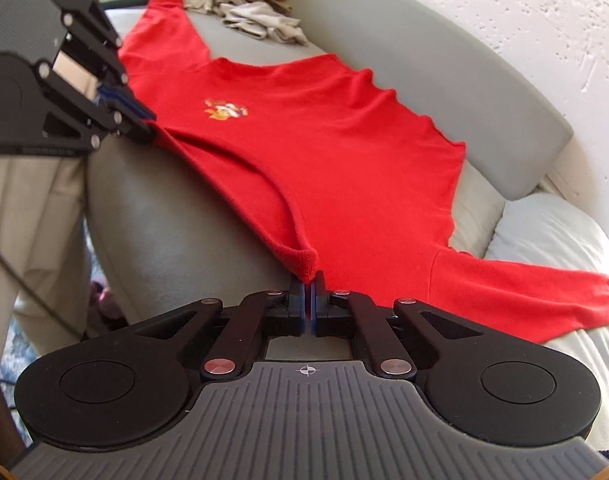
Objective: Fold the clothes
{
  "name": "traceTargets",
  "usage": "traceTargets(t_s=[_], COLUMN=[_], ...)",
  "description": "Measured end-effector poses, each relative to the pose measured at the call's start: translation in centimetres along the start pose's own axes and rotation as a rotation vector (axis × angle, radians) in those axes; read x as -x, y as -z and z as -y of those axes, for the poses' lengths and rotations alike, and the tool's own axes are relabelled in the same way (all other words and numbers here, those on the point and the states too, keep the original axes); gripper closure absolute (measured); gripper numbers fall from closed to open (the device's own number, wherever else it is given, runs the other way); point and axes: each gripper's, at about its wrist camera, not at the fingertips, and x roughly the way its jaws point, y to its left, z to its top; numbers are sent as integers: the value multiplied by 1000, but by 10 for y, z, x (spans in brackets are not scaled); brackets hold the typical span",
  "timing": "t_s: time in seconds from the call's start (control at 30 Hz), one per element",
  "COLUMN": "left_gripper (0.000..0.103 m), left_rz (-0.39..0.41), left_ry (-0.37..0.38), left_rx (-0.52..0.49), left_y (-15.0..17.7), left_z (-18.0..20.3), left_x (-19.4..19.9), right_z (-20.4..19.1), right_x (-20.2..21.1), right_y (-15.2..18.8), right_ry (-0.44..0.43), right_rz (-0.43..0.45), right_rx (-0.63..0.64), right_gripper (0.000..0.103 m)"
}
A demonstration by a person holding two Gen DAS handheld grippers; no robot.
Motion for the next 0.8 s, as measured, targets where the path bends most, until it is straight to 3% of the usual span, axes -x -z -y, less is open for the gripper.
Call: traceTargets(t_s=[0.2,0.27,0.33,0.4,0.43,0.53,0.6,0.67,0.7,0.77,0.8], left_gripper=[98,91,73,63,54,44,44,48,56,59,58], left_rz=[-44,-54,-60,-22,4,79,100,55,15,-94,-107], left_ry=[-14,-2,52,93,109,144,106,61,52,77,87], left_rx=[-97,-87,-46,1,31,155,299,468,533,592,578], left_y=[4,2,1,2,2,-1,-6,-8,-7,-4,-2], left_z=[16,14,6,-2,-7,-26,-42,-55,-60,-60,-56], left_x=[-17,-11,0,18,26,32,20,-3,-14,-36,-35], right_z=[0,3,12,27,35,56,70,80,83,82,78], right_x=[-12,-11,-4,12,21,38,30,11,-1,-26,-33], right_y=[4,-1,-5,-6,-6,-5,-6,-8,-9,-6,-3], right_ry=[-42,-61,-112,-161,-184,-195,-166,-131,-132,-173,-201], right_rz=[-85,-117,-148,-123,-109,4,46,36,8,-68,-112], right_rx=[19,15,-38,-123,-166,-281,-392,-496,-543,-601,-608], right_gripper=[101,97,92,75,73,74,84,87,87,87,86])
